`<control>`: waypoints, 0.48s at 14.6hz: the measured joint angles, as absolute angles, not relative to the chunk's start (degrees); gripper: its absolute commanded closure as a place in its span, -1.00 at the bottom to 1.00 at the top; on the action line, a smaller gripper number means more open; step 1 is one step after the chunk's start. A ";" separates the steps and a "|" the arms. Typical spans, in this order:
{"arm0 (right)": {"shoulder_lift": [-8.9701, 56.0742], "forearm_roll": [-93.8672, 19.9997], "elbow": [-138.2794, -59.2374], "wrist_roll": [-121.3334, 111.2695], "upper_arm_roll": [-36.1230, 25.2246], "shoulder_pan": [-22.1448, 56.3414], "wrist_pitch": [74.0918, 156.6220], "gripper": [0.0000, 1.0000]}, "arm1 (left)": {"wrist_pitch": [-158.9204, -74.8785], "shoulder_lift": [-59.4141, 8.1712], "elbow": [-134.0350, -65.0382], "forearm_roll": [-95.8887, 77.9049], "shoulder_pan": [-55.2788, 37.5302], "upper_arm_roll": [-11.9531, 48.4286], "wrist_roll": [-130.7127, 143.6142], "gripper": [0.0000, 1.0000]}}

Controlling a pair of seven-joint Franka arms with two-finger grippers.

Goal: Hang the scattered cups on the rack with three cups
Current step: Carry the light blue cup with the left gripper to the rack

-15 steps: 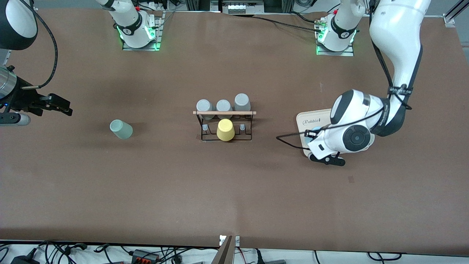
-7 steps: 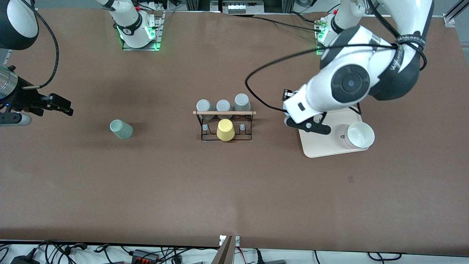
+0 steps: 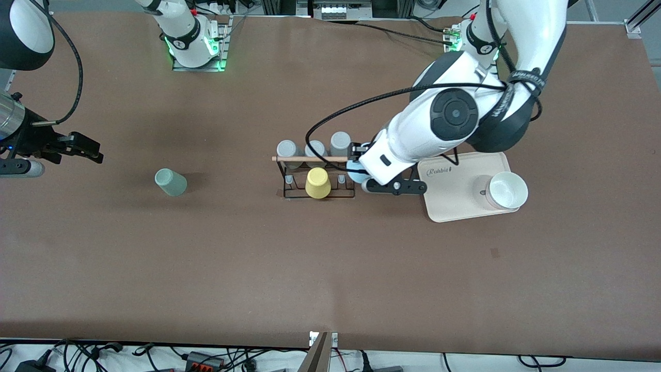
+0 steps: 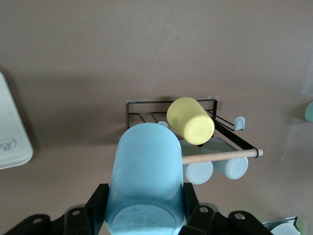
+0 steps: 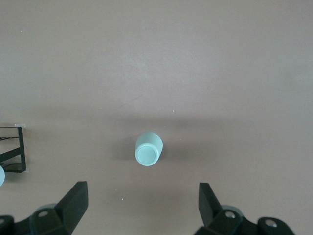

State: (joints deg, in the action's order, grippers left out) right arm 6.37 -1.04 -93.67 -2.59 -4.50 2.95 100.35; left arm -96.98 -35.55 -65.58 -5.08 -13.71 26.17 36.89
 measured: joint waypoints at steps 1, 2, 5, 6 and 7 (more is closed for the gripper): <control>6.37 -1.04 -93.68 -2.59 -4.50 2.95 100.47 -1.00 | -97.58 -36.22 -65.58 -5.03 -14.54 26.17 37.06 0.93; 6.37 -1.01 -93.70 -2.59 -4.50 2.95 100.70 -1.00 | -97.81 -36.77 -65.58 -4.40 -15.34 26.17 37.10 0.93; 6.33 -0.76 -94.00 -2.59 -4.51 2.95 101.33 -1.00 | -99.85 -38.34 -65.57 -0.59 -17.33 26.17 35.42 0.91; 6.30 -0.66 -94.09 -2.59 -4.51 2.95 101.40 -1.00 | -100.89 -38.88 -65.57 -0.08 -17.72 26.18 34.54 0.89; 6.28 -0.60 -94.15 -2.59 -4.51 2.95 101.40 -1.00 | -101.48 -39.44 -65.57 0.15 -17.88 26.17 33.21 0.89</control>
State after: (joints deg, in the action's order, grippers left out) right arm 6.28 -0.60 -94.15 -2.59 -4.51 2.95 101.40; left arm -101.48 -39.44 -65.57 0.15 -17.88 26.17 33.21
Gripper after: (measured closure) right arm 0.000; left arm 0.348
